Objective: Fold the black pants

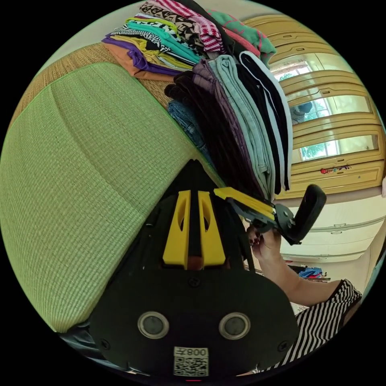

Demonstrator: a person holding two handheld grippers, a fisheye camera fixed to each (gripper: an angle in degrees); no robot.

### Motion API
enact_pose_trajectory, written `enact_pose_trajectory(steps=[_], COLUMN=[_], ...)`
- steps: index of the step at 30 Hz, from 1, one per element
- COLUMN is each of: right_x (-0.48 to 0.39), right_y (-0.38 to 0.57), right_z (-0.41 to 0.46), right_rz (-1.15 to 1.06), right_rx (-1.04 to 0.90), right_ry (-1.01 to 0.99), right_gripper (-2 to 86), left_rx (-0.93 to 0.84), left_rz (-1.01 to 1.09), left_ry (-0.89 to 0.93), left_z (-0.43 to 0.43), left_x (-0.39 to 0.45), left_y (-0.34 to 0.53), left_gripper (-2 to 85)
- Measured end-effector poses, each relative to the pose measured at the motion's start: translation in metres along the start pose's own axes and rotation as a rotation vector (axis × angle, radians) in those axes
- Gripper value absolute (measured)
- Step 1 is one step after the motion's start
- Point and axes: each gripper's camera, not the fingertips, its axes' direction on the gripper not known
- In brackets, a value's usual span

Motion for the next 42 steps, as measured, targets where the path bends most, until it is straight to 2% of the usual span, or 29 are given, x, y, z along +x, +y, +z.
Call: enact_pose_trajectory(steps=[3, 6, 14, 18, 22, 26, 28, 30, 32, 37, 42], right_x=[-0.019, -0.039, -0.078, -0.135, -0.243, -0.331, -0.376, -0.399, -0.411, -0.407, -0.415], right_y=[-0.017, -0.022, -0.049, -0.064, -0.077, -0.091, -0.099, -0.104, -0.107, -0.105, -0.097], right_z=[0.039, 0.052, 0.081, 0.087, 0.113, 0.152, 0.181, 0.2, 0.213, 0.227, 0.256], right_rz=[-0.039, -0.088, -0.134, -0.192, -0.406, -0.559, -0.626, -0.662, -0.687, -0.739, -0.763], right_rx=[-0.109, -0.074, -0.129, -0.082, -0.114, -0.201, -0.262, -0.314, -0.344, -0.337, -0.391], right_ry=[0.067, 0.11, 0.189, -0.024, -0.32, -0.453, -0.489, -0.504, -0.489, -0.366, -0.284], right_gripper=[0.1, 0.1, 0.2, 0.5, 2.2, 5.0, 5.9, 6.6, 7.3, 7.7, 7.5], left_rx=[0.027, 0.056, 0.208, 0.254, 0.287, 0.235, 0.146, 0.086, 0.099, 0.316, 0.366], left_rz=[-0.021, -0.082, -0.434, -0.509, -0.51, -0.469, -0.452, -0.448, -0.426, -0.366, -0.382], left_ry=[0.014, 0.0, -0.21, -0.34, -0.374, -0.379, -0.433, -0.437, -0.419, -0.355, -0.315], left_z=[-0.023, -0.054, -0.163, -0.203, -0.224, -0.229, -0.225, -0.222, -0.225, -0.255, -0.258], left_x=[-0.019, -0.043, -0.128, -0.162, -0.197, -0.23, -0.253, -0.27, -0.279, -0.288, -0.311], left_y=[0.053, 0.115, 0.286, 0.345, 0.381, 0.398, 0.408, 0.418, 0.432, 0.492, 0.534], left_gripper=[3.6, 4.0, 5.6, 7.0, 8.3, 9.3, 9.1, 7.7, 5.8, 1.2, 0.5])
